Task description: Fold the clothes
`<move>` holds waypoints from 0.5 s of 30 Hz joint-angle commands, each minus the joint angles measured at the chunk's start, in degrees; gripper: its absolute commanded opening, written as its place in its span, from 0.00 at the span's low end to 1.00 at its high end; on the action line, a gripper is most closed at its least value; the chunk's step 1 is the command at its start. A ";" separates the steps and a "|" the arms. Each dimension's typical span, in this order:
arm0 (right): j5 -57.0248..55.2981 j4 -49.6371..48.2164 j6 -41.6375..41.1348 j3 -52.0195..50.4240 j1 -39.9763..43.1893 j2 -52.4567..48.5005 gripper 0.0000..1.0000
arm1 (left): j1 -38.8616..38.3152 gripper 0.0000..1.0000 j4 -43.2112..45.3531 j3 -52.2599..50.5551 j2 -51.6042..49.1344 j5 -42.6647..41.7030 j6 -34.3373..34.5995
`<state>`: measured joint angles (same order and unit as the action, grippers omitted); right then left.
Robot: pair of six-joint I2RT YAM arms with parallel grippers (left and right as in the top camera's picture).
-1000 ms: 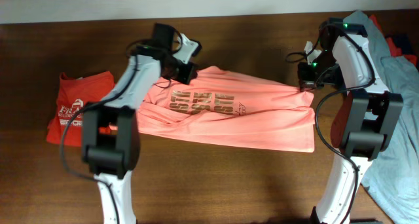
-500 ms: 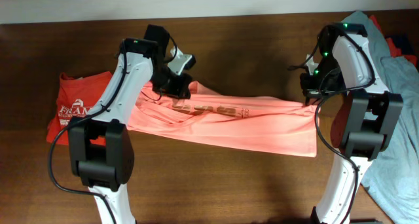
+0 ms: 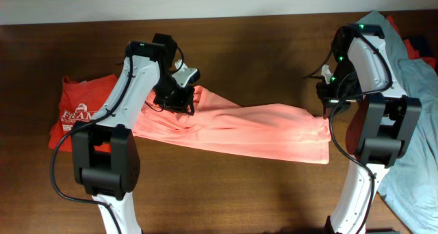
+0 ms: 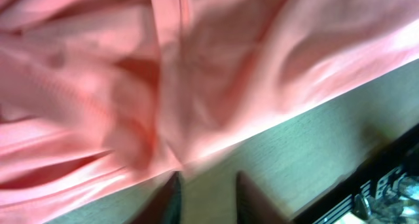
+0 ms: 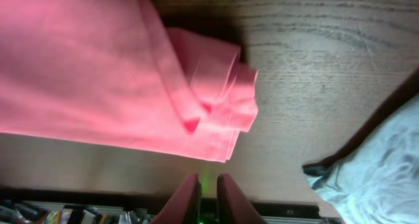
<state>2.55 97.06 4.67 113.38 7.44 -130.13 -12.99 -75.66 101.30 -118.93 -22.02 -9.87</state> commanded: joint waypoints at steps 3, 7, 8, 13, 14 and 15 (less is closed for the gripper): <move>4.42 0.31 -0.37 0.57 -0.37 2.36 0.17 | -0.02 0.34 -1.68 -0.76 0.35 0.39 0.13; 5.95 0.31 0.09 -1.14 -0.42 2.36 0.18 | -0.09 0.35 -2.54 -0.76 0.35 0.35 0.15; 8.17 0.31 1.90 -1.53 -0.42 2.36 0.17 | -0.13 0.35 -1.86 -0.76 0.35 0.26 0.15; 21.73 0.15 11.76 -3.02 -0.42 2.36 0.17 | -1.14 0.34 3.82 -0.76 0.35 -3.48 0.13; 21.90 -0.11 11.87 -3.30 -0.44 2.36 0.17 | -1.53 0.34 4.66 -0.76 0.33 -2.84 0.13; 21.53 -0.66 11.82 -3.56 -0.42 2.36 0.20 | -1.97 0.34 5.35 -0.79 0.24 -1.88 0.15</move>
<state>17.43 97.01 11.81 110.74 7.44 -130.08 -13.52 -71.70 100.92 -118.93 -23.24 -9.78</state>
